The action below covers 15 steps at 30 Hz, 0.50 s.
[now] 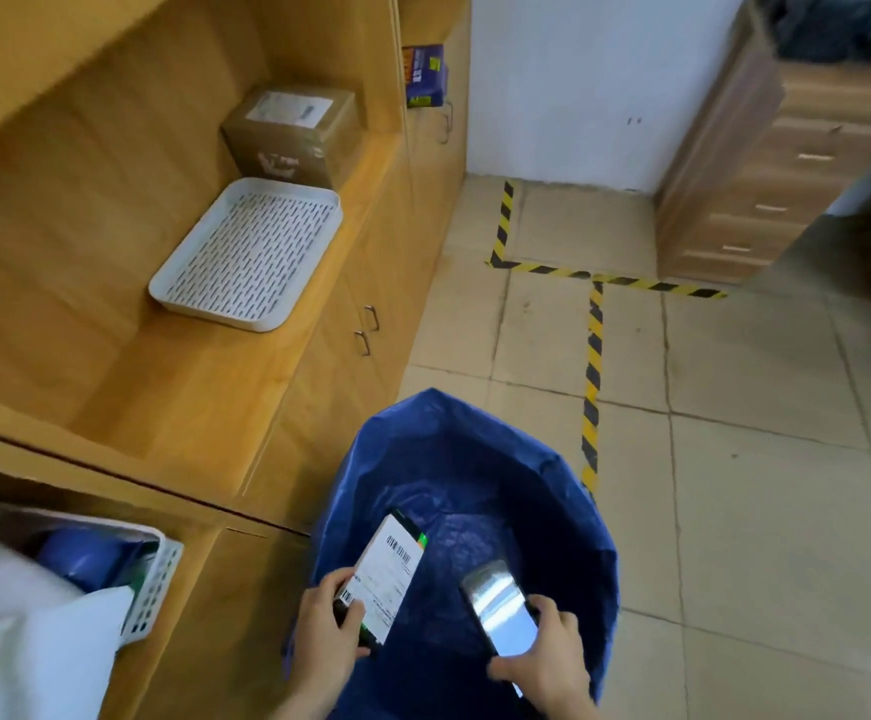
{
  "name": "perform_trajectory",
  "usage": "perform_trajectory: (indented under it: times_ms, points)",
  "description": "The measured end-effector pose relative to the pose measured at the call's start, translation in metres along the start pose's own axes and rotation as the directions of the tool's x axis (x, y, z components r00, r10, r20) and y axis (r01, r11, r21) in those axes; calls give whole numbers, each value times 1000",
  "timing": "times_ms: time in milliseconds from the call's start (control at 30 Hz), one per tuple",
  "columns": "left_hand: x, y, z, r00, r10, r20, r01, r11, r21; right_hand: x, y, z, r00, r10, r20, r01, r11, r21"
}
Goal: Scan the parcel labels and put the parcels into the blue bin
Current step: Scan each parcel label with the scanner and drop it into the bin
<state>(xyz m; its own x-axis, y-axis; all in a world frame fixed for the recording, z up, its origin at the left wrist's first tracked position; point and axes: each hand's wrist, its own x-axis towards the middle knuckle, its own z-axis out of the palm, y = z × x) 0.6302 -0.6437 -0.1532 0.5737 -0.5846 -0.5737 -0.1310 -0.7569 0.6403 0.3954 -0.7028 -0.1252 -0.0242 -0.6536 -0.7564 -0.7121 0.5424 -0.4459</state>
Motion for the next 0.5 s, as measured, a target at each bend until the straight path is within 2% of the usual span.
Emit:
perform_trajectory:
  times_ms: [200,500]
  points:
    - [76,-28,65,994,-110,21,111,990,-82,86,15,40,990,143,0,-143,989,23]
    - [217,-135,175,963,-266,46,270,945,-187,253,77,147,970,242,36,-243,970,22]
